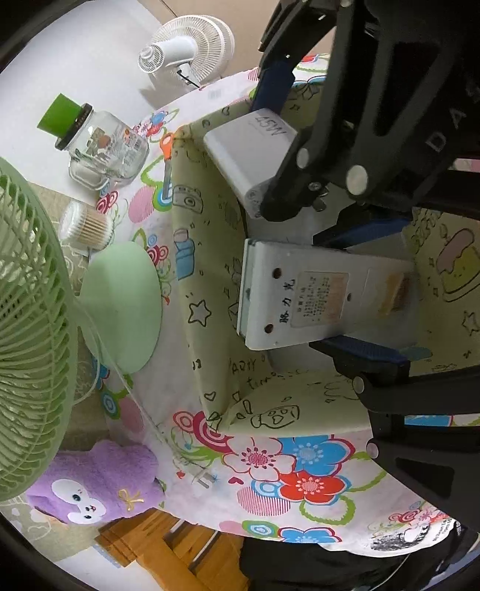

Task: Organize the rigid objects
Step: 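Lower the remote and charger into the box and open both grippers, then withdraw both grippers from the box back toward the remaining items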

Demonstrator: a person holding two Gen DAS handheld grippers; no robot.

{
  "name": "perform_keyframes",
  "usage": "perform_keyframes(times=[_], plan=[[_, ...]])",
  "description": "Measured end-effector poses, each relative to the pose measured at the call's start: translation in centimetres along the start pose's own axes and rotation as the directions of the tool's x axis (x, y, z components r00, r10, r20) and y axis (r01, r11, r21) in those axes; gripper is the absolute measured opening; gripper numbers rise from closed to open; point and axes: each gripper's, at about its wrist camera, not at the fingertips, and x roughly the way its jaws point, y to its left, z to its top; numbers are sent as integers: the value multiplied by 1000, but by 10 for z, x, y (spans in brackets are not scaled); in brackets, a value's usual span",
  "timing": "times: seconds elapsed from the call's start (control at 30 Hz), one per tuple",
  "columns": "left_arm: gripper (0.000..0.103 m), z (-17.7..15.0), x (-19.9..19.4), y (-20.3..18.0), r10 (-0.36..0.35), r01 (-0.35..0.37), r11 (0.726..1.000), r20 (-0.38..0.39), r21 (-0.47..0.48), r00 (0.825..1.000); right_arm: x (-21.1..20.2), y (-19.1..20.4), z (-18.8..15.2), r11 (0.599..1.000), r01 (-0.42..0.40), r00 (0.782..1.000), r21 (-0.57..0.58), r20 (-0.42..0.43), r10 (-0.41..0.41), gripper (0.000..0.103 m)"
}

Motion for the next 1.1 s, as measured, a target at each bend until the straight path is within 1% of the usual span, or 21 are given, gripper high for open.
perform_keyframes(times=[0.07, 0.1, 0.13, 0.2, 0.23, 0.37, 0.53, 0.57, 0.63, 0.77, 0.83, 0.93, 1.1], plan=[[48, 1, 1, 0, 6, -6, 1000, 8, 3, 1000, 5, 0, 0, 1000, -1, 1000, 1, -7, 1, 67], [48, 1, 1, 0, 1, -1, 1000, 28, 5, 1000, 7, 0, 1, 1000, -3, 1000, 3, -12, 3, 67], [48, 1, 1, 0, -5, 5, 1000, 31, 2, 1000, 9, 0, 1, 1000, 0, 1000, 5, -15, 0, 67], [52, 3, 1, 1, -16, 16, 1000, 36, -4, 999, 12, 2, 1, 1000, 0, 1000, -3, -12, 0, 67], [56, 3, 1, 1, -20, 21, 1000, 38, -5, 999, 13, 2, 2, 1000, 0, 1000, -6, -13, 0, 67], [64, 3, 1, 1, 7, -7, 1000, 45, -2, 999, 13, 3, 3, 1000, 2, 1000, -9, -9, -2, 68], [69, 1, -1, 2, 25, -25, 1000, 40, 4, 999, 13, 4, 3, 1000, 5, 1000, -12, -7, -5, 69], [73, 1, -1, 2, 17, -17, 1000, 39, 5, 999, 12, 4, 3, 1000, 12, 1000, -17, -2, -12, 69], [80, 1, -5, 2, -8, 8, 1000, 45, -1, 999, 7, 6, 3, 999, 23, 1000, -28, 12, -22, 73], [84, -1, -15, 0, -9, 9, 1000, 64, 1, 998, -2, 7, 3, 1000, 13, 1000, -19, 29, -13, 79], [85, -2, -20, -1, -3, 2, 1000, 74, 8, 997, -8, 7, 2, 999, 28, 999, -15, 42, -28, 86], [88, -5, -27, -4, -1, 0, 1000, 83, 17, 997, -16, 8, -1, 999, 30, 998, -15, 56, -29, 88], [90, -12, -37, -8, 12, -16, 999, 97, 39, 995, -28, 7, -9, 1000, 25, 997, -7, 71, -25, 89]])
